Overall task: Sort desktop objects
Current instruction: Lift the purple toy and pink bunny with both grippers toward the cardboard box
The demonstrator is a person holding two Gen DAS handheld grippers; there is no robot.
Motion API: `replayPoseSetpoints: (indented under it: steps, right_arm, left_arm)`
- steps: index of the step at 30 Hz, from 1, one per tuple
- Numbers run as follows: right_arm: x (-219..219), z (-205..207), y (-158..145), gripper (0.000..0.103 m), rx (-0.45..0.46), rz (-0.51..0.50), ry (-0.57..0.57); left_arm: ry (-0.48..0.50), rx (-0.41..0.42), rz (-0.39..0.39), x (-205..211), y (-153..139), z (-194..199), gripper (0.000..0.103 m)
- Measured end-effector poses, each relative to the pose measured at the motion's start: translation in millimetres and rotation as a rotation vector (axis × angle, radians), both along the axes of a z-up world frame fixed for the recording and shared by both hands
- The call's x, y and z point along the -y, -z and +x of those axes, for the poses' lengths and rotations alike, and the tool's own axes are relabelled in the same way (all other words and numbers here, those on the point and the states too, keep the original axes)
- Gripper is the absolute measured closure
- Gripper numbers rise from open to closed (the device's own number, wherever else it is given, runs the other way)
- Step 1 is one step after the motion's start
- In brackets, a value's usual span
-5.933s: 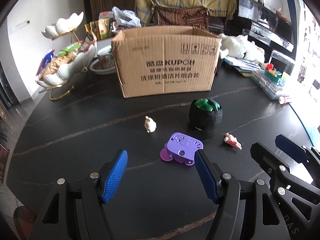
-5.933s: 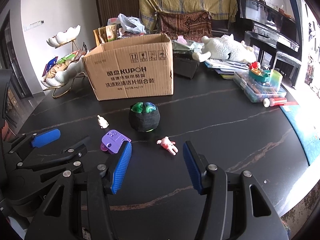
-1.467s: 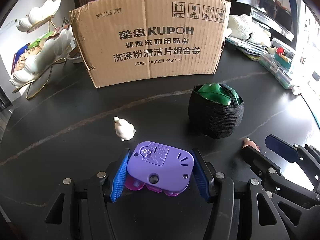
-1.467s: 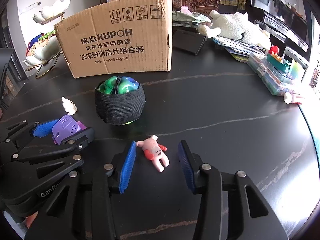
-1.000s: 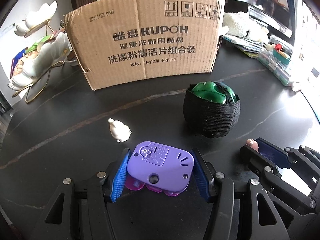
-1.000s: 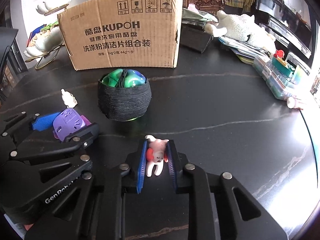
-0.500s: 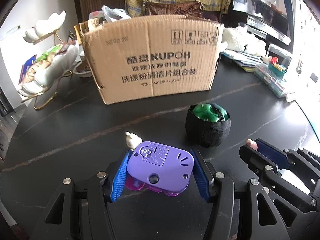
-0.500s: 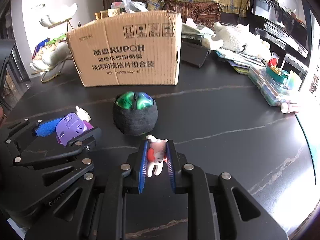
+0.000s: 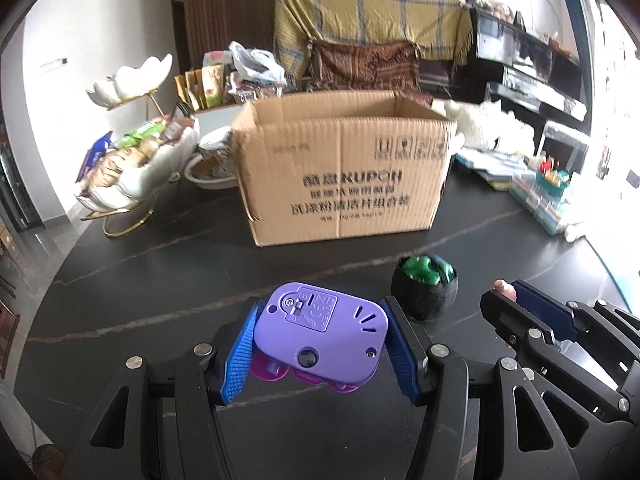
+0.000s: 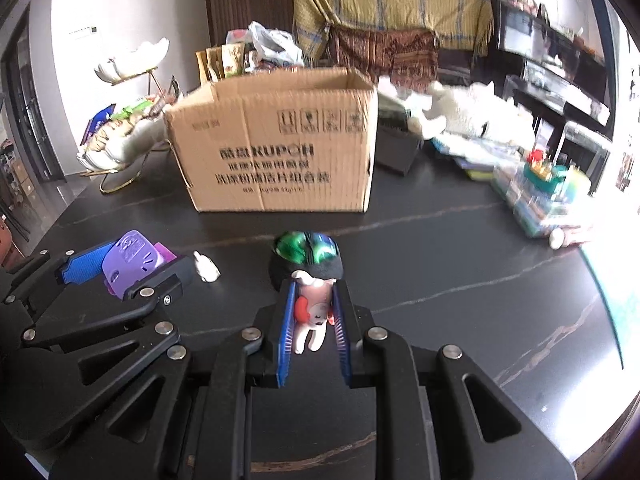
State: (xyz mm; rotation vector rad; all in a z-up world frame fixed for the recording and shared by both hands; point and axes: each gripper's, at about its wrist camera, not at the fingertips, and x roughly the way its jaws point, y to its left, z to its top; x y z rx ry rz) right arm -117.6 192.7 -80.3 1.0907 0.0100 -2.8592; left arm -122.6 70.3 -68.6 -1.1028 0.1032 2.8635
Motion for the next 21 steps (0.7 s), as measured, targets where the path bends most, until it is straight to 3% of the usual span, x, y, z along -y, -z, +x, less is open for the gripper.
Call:
replayPoseSetpoints:
  steps: [21]
  right_arm:
    - [39, 49, -90, 0.087, -0.250, 0.054, -0.010]
  left_arm:
    - [-0.053, -0.232, 0.063, 39, -84, 53, 0.048]
